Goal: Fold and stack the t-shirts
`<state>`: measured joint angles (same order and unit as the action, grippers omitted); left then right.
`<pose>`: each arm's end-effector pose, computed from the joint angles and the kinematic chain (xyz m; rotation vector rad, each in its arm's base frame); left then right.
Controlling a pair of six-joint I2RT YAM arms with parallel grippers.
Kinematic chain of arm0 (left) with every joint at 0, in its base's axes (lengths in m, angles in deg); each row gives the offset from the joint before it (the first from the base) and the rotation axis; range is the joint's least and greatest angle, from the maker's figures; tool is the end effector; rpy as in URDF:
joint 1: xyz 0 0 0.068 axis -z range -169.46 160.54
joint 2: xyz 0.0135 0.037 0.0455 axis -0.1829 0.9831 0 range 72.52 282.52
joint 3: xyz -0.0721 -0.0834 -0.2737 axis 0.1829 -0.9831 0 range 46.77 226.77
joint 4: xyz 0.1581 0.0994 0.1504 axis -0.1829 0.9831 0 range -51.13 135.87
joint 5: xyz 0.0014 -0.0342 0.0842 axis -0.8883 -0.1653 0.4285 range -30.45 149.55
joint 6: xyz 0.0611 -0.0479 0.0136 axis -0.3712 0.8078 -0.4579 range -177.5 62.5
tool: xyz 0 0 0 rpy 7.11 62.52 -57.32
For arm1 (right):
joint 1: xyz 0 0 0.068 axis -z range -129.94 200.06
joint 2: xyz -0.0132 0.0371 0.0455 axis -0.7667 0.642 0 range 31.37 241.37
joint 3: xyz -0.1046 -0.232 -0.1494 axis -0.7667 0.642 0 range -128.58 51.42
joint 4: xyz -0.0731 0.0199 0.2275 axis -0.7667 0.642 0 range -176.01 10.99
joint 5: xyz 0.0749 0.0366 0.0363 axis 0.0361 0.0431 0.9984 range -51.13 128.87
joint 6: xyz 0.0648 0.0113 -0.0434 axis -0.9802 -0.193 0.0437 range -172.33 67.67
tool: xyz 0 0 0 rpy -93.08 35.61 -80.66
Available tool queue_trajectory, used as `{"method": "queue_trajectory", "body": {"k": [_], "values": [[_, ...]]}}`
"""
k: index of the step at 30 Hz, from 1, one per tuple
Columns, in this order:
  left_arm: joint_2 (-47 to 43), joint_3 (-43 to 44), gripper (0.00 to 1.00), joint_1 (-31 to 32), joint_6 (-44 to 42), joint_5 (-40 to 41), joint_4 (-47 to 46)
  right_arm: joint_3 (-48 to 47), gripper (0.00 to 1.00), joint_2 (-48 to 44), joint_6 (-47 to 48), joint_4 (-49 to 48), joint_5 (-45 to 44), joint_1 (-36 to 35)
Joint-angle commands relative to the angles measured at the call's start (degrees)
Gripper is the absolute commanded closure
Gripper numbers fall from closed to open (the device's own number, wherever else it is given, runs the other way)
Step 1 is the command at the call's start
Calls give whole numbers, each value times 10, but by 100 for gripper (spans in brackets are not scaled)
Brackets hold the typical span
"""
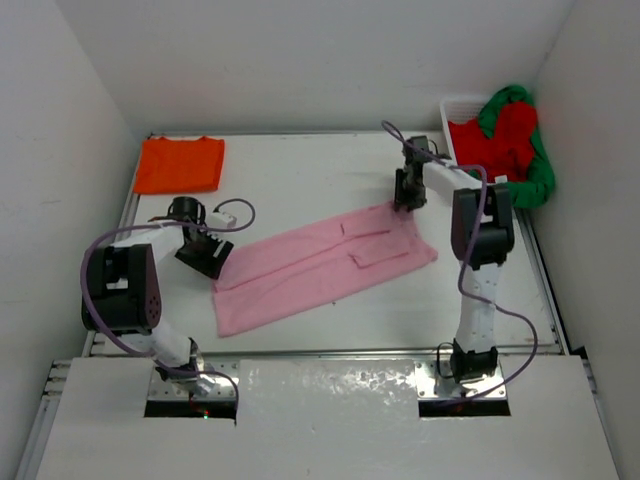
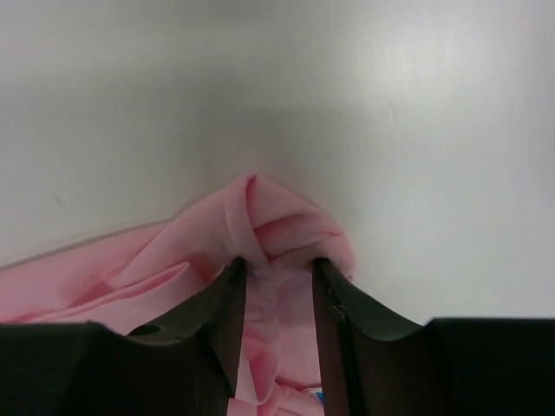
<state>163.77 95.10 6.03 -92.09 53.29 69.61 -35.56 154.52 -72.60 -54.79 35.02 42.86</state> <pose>0.2689 0.0139 0.1579 0.7576 2.7336 -0.0099 0.4427 0.0514 0.1408 0.3306 2.7224 0.0404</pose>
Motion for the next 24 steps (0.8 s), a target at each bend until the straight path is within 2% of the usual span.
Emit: {"method": "queue_trajectory", "body": {"k": [1, 2, 3, 4, 6, 7, 12, 19, 22, 24], "values": [[-19, -18, 27, -6, -87, -106, 111, -146, 64, 124, 22, 0, -7, -7], [-21, -12, 6, -6, -107, -129, 130, -187, 64, 152, 27, 4, -6, -12], [-27, -3, 6, -6, -111, -141, 145, -271, 64, 177, 35, 8, -3, -15], [-30, 2, 6, -6, -111, -148, 163, -312, 63, 226, 37, 9, 7, -17], [-41, 4, 5, -8, -105, -140, 169, -407, 61, 262, 24, -3, 16, -19], [-47, 4, 5, -9, -104, -123, 172, -423, 60, 273, 20, -16, 22, -19], [-73, 4, 5, -20, -111, -94, 187, -377, 53, 223, 15, -130, 26, -18], [-53, 34, 5, -21, -80, -81, 139, -395, 44, 123, 60, -132, -11, -7], [-48, 61, 5, -21, -61, -76, 118, -359, 44, 47, 45, -119, -45, 8], [-38, 85, 5, -21, -45, -73, 98, -282, 44, -20, 36, -110, -76, 11]]}}
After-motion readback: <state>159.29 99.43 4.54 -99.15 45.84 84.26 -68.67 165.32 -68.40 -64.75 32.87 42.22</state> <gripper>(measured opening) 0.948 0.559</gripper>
